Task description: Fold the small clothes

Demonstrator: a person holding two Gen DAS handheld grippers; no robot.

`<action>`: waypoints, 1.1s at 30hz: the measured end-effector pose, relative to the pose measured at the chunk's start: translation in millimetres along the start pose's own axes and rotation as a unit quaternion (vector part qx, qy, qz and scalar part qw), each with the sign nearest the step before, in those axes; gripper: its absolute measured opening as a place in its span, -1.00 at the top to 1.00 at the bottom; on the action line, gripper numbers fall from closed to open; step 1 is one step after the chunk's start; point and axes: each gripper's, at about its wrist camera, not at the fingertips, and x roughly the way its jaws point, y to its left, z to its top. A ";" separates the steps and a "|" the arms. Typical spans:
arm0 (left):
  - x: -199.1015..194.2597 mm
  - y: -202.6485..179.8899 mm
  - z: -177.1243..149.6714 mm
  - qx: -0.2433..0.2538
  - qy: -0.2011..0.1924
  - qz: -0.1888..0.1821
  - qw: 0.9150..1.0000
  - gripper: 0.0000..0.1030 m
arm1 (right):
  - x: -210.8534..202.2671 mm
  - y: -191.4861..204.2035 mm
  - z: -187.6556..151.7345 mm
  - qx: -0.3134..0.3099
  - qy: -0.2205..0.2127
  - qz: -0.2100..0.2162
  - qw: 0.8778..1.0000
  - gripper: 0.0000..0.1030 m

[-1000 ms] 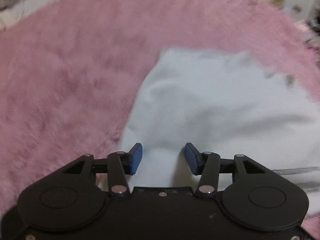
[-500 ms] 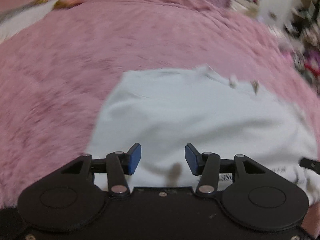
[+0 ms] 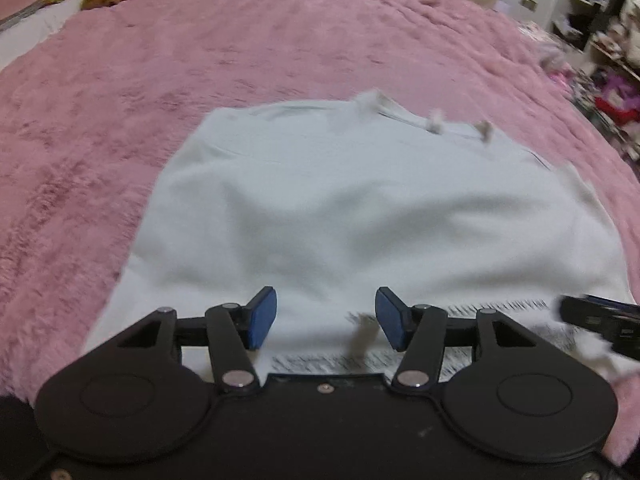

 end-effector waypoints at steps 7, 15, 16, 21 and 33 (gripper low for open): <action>34.6 -34.3 -17.6 0.046 0.036 0.064 0.996 -0.18 | 35.2 14.5 -13.8 -0.041 0.025 -0.041 0.998 0.17; 10.4 -34.5 -4.5 0.024 0.035 0.054 0.998 -0.17 | 9.7 25.5 0.7 -0.030 0.024 -0.025 0.999 0.07; 6.3 -35.0 -3.0 0.021 0.031 0.047 0.998 -0.17 | 8.8 27.3 1.9 -0.024 0.024 -0.018 0.999 0.00; 22.3 -47.8 -11.1 0.055 0.048 0.055 0.996 -0.17 | 27.6 34.8 -7.4 -0.042 0.048 -0.038 0.997 -0.01; 7.2 -46.8 18.6 0.060 -0.005 0.065 0.996 -0.18 | 9.9 33.7 22.9 -0.037 -0.009 -0.049 0.998 -0.02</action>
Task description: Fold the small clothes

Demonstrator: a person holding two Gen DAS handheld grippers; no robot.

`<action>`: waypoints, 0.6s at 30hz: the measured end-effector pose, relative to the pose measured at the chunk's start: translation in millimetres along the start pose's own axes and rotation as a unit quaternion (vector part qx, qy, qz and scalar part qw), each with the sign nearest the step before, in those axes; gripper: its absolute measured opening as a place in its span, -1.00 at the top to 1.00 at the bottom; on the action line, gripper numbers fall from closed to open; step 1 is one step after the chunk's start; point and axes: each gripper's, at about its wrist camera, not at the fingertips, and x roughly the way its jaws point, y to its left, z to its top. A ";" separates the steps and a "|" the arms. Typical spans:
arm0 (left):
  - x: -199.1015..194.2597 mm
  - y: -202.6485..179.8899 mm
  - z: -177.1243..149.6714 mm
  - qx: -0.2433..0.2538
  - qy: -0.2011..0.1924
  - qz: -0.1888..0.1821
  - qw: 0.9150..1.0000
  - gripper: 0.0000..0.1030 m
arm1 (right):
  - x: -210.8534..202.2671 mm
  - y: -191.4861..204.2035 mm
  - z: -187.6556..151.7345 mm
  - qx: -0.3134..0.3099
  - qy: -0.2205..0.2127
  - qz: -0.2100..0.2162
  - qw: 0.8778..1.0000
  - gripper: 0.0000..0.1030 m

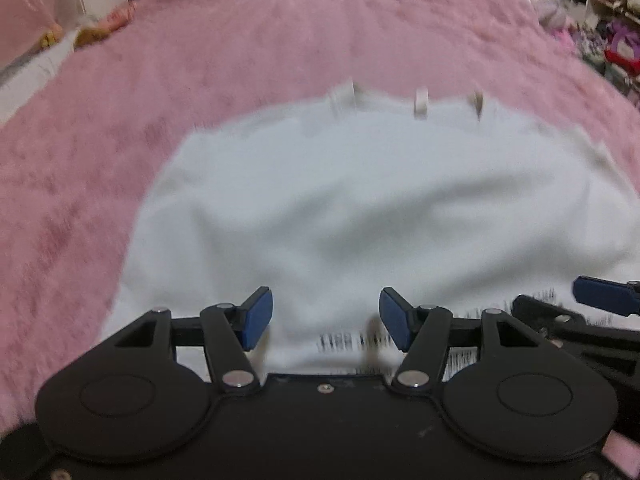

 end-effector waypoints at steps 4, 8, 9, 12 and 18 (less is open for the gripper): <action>21.8 0.9 15.3 0.009 -0.002 0.009 1.000 -0.18 | 32.3 -13.3 9.9 0.024 0.025 -0.009 0.999 -0.05; 64.0 -8.3 11.7 0.020 0.033 0.021 0.999 -0.23 | 58.9 -8.0 6.2 -0.009 0.043 -0.029 0.999 -0.10; 62.2 -12.8 12.5 0.023 0.027 0.032 0.999 -0.23 | 55.7 -5.7 8.7 -0.012 0.042 -0.033 0.999 -0.10; 48.6 -22.7 22.9 0.028 0.007 0.029 0.999 -0.18 | 41.0 -3.6 21.0 0.006 0.021 -0.021 1.000 -0.04; 45.2 -25.4 59.1 0.023 -0.021 0.012 0.999 -0.18 | 46.6 -10.6 52.7 0.007 -0.006 -0.033 0.999 -0.10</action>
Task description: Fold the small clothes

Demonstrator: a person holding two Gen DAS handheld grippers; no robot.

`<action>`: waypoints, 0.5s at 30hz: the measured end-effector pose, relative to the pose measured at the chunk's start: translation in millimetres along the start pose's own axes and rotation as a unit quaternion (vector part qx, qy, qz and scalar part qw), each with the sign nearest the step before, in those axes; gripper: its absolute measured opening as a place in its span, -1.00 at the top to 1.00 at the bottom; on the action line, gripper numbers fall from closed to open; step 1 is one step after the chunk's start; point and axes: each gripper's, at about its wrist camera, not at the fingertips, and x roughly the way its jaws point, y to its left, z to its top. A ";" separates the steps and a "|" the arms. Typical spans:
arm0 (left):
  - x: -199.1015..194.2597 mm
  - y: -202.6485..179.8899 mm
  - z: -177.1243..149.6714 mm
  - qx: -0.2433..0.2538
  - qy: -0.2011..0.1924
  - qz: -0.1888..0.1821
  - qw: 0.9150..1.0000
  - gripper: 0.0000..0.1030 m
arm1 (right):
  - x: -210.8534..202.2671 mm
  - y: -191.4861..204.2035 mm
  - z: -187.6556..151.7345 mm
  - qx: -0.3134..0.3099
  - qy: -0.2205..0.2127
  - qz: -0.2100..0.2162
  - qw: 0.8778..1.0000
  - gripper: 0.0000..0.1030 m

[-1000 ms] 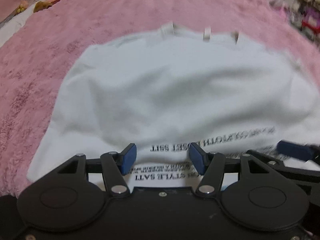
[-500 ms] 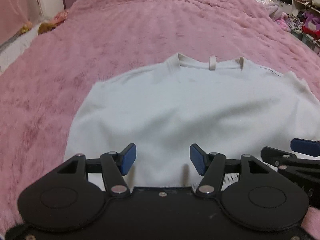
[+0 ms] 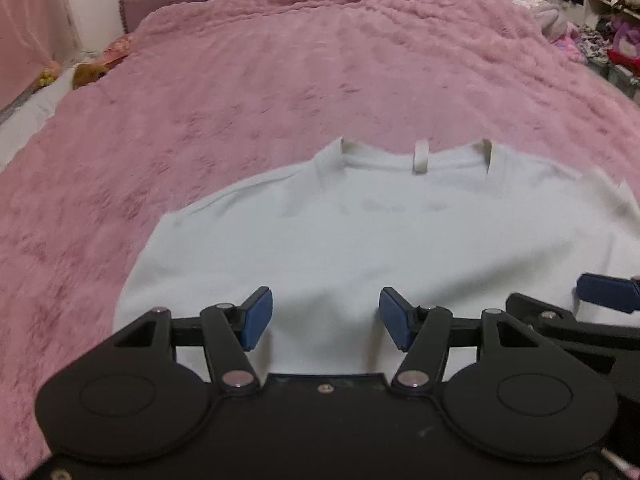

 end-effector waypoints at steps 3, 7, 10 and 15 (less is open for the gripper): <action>29.0 -3.4 3.7 0.003 0.021 -0.004 1.000 -0.19 | 27.4 -2.4 2.7 0.003 0.006 -0.016 1.000 -0.12; 59.1 -15.8 -11.6 0.029 0.019 0.025 0.999 -0.19 | 51.8 5.5 -3.0 -0.019 0.026 -0.043 0.999 -0.10; 53.6 -13.7 -3.0 0.031 0.016 0.019 0.999 -0.23 | 38.5 -0.7 3.1 -0.011 0.018 -0.024 0.999 -0.10; 30.2 10.3 27.1 -0.003 -0.040 0.047 0.998 -0.19 | 15.9 -20.1 24.2 0.009 -0.025 -0.034 0.999 -0.26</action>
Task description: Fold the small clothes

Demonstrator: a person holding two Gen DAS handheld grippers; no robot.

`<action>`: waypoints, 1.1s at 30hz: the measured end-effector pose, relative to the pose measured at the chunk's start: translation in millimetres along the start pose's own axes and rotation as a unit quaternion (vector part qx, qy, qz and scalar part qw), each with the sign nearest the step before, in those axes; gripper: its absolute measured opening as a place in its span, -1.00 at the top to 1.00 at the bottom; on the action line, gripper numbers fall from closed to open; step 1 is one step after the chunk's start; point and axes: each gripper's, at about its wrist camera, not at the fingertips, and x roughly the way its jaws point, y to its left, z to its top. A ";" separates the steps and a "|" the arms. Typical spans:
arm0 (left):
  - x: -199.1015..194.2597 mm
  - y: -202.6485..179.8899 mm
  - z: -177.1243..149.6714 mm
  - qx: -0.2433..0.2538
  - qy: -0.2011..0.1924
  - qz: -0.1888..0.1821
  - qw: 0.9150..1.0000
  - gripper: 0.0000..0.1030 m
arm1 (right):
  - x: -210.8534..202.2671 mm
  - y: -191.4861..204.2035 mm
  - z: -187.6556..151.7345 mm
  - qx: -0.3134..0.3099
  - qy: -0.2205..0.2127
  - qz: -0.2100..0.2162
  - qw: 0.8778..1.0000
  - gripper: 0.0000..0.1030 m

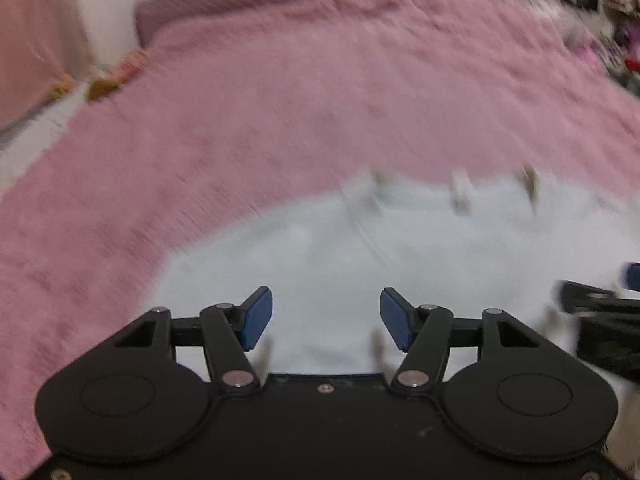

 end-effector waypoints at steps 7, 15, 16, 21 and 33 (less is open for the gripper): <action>69.9 29.0 -16.8 -0.017 0.047 -0.004 0.999 -0.31 | 49.8 -35.6 -8.4 0.015 0.044 0.006 0.999 -0.55; 42.6 45.8 -0.5 -0.008 0.031 0.025 0.999 -0.30 | 14.6 -53.0 6.8 0.027 0.008 -0.029 0.999 -0.53; 40.3 53.8 1.3 -0.022 0.029 0.026 0.999 -0.30 | 13.3 -61.0 6.8 0.035 0.006 -0.035 0.999 -0.53; 75.5 97.8 -11.0 -0.037 0.089 0.005 0.995 -0.36 | 46.3 -97.4 -3.8 0.052 0.055 -0.023 0.997 -0.59; -13.2 118.8 -25.5 -0.028 0.074 0.011 0.997 -0.32 | -44.9 -100.5 -8.5 0.052 0.028 0.000 0.998 -0.57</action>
